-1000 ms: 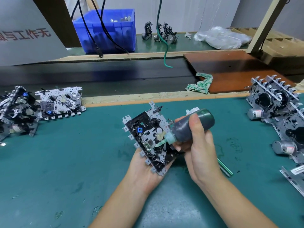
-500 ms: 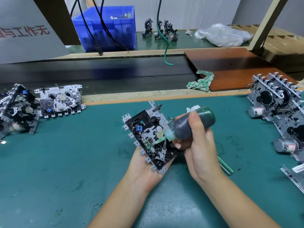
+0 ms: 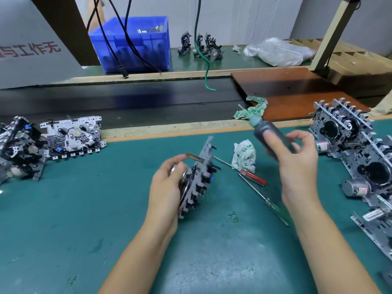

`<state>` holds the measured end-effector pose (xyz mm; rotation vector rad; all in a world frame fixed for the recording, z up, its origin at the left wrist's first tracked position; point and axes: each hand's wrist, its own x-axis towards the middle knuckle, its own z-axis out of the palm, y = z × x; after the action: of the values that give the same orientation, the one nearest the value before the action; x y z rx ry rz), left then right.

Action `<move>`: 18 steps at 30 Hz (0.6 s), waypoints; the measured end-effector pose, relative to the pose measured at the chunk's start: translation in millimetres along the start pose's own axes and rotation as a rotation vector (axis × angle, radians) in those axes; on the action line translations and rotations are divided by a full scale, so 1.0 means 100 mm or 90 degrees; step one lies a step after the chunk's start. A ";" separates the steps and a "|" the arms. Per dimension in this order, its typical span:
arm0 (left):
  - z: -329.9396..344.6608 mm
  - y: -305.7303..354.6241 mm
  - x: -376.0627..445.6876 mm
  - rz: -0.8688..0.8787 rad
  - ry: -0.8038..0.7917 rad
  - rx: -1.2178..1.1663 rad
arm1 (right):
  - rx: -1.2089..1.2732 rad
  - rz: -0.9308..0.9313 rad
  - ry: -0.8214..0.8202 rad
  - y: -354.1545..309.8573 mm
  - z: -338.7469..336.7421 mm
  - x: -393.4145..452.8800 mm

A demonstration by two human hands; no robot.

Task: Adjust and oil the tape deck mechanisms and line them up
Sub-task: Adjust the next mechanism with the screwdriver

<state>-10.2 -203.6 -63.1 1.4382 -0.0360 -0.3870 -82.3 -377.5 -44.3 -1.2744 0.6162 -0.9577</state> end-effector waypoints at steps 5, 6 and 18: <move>-0.04 -0.07 0.02 0.215 -0.009 0.251 | -0.153 -0.042 0.020 0.21 -0.17 0.19; -0.03 -0.08 0.01 0.238 -0.016 0.286 | -0.175 -0.043 0.022 0.25 -0.19 0.23; -0.10 -0.11 0.12 0.273 -0.131 0.335 | -0.289 -0.361 -0.152 -0.02 -0.08 -0.08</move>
<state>1.0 -198.4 -77.3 1.8459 -0.6428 -0.1715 -93.4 -375.1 -44.7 -2.0026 0.2879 -1.1334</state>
